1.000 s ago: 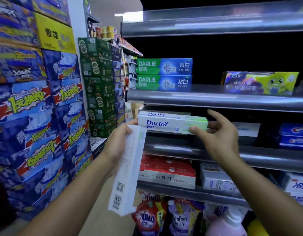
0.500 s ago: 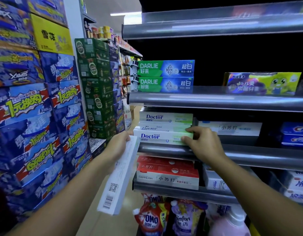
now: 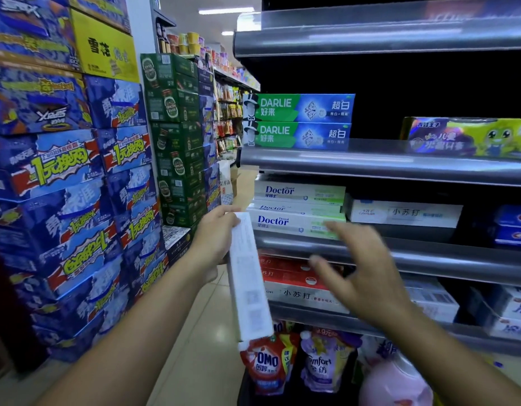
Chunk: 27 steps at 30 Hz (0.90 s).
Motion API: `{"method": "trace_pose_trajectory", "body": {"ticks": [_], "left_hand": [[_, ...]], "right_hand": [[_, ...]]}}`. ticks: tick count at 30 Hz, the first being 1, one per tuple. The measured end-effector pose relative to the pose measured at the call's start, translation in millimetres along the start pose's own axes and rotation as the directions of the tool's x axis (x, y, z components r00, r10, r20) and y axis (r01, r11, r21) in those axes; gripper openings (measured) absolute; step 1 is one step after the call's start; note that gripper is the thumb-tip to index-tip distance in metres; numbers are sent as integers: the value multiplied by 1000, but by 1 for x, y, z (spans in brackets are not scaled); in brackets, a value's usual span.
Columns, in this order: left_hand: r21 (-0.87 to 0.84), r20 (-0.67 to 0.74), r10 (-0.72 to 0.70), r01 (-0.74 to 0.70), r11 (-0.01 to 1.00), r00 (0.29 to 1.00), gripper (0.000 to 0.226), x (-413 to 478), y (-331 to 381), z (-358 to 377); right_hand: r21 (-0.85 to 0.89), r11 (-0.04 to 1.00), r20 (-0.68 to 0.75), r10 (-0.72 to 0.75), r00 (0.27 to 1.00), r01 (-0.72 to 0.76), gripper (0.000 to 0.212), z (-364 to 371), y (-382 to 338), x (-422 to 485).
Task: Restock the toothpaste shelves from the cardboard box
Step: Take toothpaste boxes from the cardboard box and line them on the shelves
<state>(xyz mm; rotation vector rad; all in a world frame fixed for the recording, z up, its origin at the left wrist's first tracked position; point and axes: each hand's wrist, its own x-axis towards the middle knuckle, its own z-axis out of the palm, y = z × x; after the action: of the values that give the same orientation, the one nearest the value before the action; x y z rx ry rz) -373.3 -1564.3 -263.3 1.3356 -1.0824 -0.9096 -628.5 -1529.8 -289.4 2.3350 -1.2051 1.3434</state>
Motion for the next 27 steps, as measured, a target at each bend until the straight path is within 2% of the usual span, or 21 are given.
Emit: {"method": "trace_pose_trajectory", "body": {"ticks": [2,3,5,7,9,10,11,12,13,14,18,21,25,27], "left_hand": [[-79,-12,-68,67,995,998,20,-1,3,2],[-110,-19,-97,94,989,995,19,-3,4,3],[-148,-26,-141,136,980,990,19,-6,3,7],[-138,-23,-168,164,977,985,20,-10,0,8],[-91,17,-168,168,981,986,23,-13,-3,2],[-23,40,-176,177,984,984,29,-15,-4,-4],[80,50,-185,181,980,981,38,-15,-4,-11],[175,42,-183,173,969,982,46,-15,-5,-18],[233,23,-165,155,960,986,50,-15,-6,-24],[241,6,-132,127,962,991,51,-14,-7,-28],[129,62,64,-71,989,996,38,-23,-5,-34],[115,199,134,-158,981,971,47,-34,0,-30],[82,331,94,-128,988,939,48,-45,-7,-26],[-40,332,78,-68,997,940,60,-48,-17,-23]], "right_hand": [[81,969,131,-242,961,233,58,1,-24,-24],[88,951,195,-307,932,295,64,3,-33,-35],[37,932,263,-358,896,362,74,6,-44,-47],[56,933,189,-360,914,356,63,10,-47,-49],[232,948,25,-231,973,219,43,9,-50,-45],[369,925,-37,-77,996,85,35,5,-50,-40],[522,851,-61,108,992,-60,26,-1,-50,-34],[665,724,-38,277,960,-182,18,-7,-48,-27],[760,597,-1,395,919,-256,16,-14,-43,-19],[801,516,36,465,885,-304,17,-20,-37,-12],[830,355,198,534,822,-431,20,-35,-22,3],[848,287,228,562,795,-446,19,-38,-20,3],[888,187,237,596,768,-420,28,-40,-16,1],[907,131,244,611,754,-399,26,-40,-12,-1]]}}
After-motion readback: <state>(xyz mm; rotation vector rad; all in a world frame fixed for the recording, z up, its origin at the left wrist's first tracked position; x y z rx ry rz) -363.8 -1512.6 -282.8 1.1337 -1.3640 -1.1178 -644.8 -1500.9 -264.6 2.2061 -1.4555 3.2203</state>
